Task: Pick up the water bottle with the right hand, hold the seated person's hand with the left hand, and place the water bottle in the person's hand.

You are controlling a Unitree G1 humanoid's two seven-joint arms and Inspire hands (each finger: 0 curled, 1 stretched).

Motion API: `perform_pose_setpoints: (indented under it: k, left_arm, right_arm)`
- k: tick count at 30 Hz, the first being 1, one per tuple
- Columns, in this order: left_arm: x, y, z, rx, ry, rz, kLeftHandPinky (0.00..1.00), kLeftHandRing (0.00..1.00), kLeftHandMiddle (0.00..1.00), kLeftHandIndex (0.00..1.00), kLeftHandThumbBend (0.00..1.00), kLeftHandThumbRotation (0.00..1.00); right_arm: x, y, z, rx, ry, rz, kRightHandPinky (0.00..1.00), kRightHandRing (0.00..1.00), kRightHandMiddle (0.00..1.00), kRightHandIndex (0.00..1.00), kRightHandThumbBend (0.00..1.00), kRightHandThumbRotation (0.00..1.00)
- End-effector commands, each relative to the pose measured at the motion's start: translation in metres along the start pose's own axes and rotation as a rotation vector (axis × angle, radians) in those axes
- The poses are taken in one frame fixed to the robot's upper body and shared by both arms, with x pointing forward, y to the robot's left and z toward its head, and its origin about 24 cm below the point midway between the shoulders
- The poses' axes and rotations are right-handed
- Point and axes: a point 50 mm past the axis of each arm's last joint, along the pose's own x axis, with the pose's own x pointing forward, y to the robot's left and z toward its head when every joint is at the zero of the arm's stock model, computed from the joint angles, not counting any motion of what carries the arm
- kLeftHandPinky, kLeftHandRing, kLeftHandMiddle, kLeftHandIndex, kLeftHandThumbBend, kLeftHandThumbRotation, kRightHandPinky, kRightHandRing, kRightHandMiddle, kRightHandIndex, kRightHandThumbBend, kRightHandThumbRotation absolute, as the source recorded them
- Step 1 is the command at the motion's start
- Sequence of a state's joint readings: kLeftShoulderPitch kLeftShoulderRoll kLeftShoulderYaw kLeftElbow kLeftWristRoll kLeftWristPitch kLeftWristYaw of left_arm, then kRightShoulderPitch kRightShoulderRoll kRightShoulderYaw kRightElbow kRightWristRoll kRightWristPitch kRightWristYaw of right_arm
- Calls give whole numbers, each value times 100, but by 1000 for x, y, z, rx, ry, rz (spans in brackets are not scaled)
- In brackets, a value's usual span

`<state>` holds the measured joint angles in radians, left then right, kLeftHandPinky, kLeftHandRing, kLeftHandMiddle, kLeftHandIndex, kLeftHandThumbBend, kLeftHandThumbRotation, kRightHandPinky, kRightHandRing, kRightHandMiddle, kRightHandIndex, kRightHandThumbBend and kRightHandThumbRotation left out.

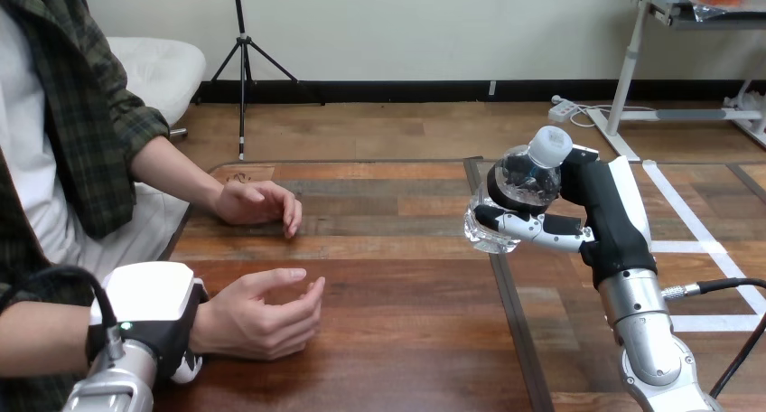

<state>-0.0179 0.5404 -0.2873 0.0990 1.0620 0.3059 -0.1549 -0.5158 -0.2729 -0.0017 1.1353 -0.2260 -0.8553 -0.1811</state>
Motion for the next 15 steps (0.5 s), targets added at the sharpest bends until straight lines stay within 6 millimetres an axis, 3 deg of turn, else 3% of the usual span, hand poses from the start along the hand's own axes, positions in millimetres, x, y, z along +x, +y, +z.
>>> perform_pose_setpoints:
  k: [1, 15]
  left_arm:
    - [0, -30, 0, -38, 15, -96, 61, 64, 67, 65, 78, 0]
    - [2, -35, -1, -105, 3, 20, 55, 57, 59, 57, 77, 0]
  right_arm:
    - [24, -11, 29, 11, -152, -57, 38, 43, 48, 48, 73, 0]
    - [24, -11, 29, 24, -148, -55, 38, 43, 48, 48, 72, 0]
